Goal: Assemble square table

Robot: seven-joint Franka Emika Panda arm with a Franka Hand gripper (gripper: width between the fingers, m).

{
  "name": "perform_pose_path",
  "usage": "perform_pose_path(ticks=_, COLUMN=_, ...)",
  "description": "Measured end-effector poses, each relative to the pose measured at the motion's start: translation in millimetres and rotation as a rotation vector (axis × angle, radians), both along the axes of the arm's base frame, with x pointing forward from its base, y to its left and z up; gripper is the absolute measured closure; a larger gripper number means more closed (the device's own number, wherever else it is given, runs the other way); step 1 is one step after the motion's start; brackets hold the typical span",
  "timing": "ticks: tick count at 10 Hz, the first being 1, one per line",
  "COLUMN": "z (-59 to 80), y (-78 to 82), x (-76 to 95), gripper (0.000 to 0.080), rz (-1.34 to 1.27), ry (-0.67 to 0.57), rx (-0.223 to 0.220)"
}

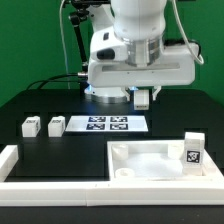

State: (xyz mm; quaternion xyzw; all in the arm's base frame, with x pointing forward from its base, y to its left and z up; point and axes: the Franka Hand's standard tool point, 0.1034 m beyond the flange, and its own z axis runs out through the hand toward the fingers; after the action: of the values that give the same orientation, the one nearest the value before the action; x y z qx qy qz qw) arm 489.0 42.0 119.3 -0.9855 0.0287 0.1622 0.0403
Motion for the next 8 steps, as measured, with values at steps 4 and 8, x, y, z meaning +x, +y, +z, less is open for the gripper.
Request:
perform_pose_path(ticks=4, z=10.8, y=-2.7, x=19.8, gripper=0.0509, rz=0.03, ry=-0.268, rx=-0.024)
perform_pose_path(ticks=8, z=12.2, y=-23.5, x=59.6, gripper=0.0509, rz=0.072, ry=-0.566, rx=-0.077)
